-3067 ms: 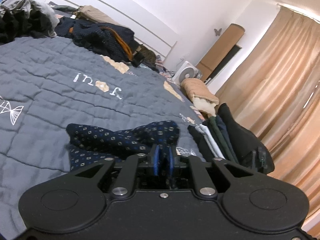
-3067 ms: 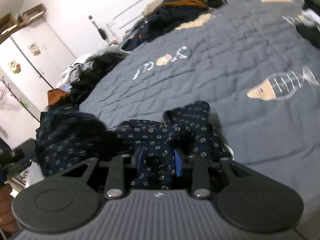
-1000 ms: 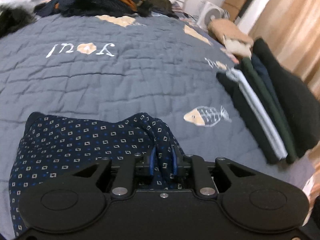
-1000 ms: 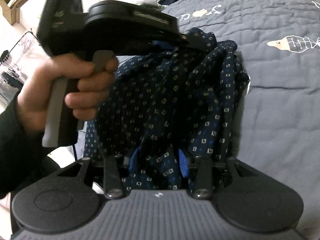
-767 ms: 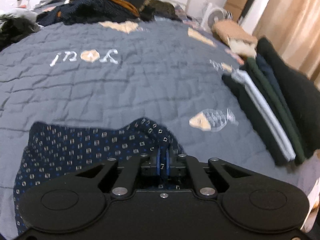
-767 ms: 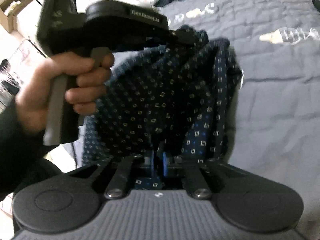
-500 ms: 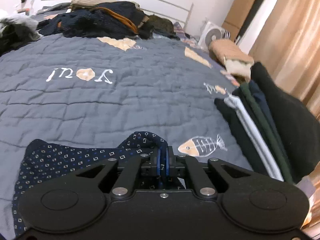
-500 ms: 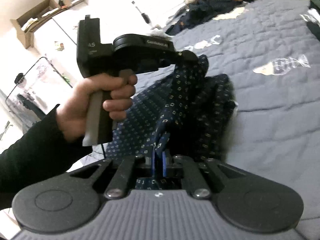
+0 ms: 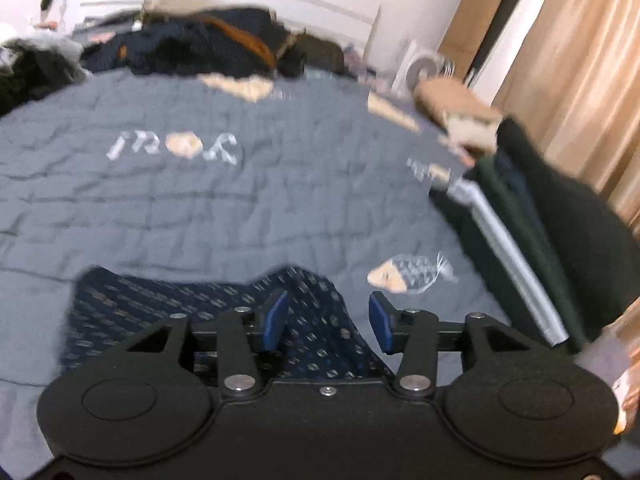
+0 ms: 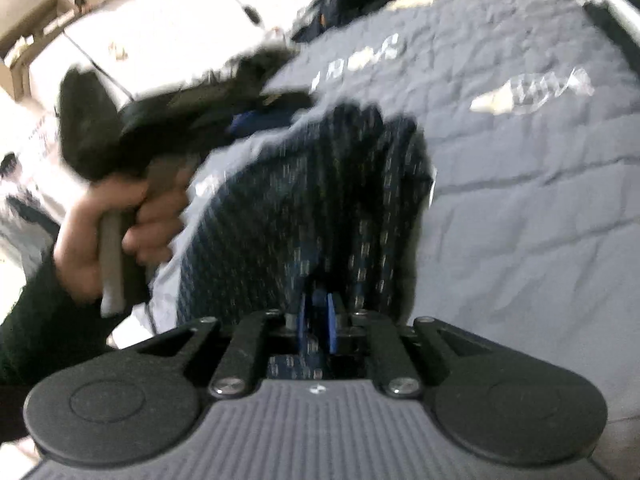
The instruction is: Fold clothes
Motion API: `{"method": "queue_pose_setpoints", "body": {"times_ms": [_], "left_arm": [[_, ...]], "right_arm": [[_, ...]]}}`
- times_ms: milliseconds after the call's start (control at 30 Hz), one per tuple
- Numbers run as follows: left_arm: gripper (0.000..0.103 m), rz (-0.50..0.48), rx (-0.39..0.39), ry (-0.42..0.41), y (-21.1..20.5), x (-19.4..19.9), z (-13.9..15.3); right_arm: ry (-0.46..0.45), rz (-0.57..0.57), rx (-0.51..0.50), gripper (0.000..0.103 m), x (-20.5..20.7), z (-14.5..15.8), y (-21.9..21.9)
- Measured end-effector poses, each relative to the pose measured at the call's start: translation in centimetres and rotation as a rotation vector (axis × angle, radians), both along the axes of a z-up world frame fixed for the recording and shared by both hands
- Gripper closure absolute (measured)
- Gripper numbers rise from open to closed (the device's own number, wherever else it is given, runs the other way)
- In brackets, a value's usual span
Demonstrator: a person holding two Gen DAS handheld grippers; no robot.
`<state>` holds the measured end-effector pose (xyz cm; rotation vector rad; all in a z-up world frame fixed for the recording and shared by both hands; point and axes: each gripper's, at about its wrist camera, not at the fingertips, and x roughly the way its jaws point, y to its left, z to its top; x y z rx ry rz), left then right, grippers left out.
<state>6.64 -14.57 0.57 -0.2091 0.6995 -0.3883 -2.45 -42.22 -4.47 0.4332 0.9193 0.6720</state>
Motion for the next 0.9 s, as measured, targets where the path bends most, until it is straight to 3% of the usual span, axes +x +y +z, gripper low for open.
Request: {"method": "queue_pose_setpoints", "body": {"times_ms": [100,267,367,433,633,900], "left_arm": [[0.050,0.016,-0.004,-0.055,1.7,-2.0,0.8],[0.049,0.056,-0.045,-0.068,4.1,-3.7,-0.1],[0.049,0.070,-0.069,-0.045,5.3,-4.0,-1.4],[0.049,0.074,-0.060,-0.026,5.7,-4.0,-1.9],[0.049,0.050,-0.054,-0.029,6.4,-4.5,-1.9],[0.047,0.037,0.013,-0.070,7.7,-5.2,-1.5]], "right_arm": [[-0.038,-0.082,0.039,0.092,0.9,0.7,-1.4],[-0.098,-0.253,0.033,0.090,2.6,0.8,-2.4],[-0.123,-0.310,0.017,0.076,3.7,0.5,-1.9],[-0.131,-0.310,0.004,0.067,4.4,0.4,-1.1],[-0.162,-0.256,-0.011,0.060,5.9,0.6,2.1],[-0.219,-0.209,-0.088,0.053,8.3,2.1,5.9]]}}
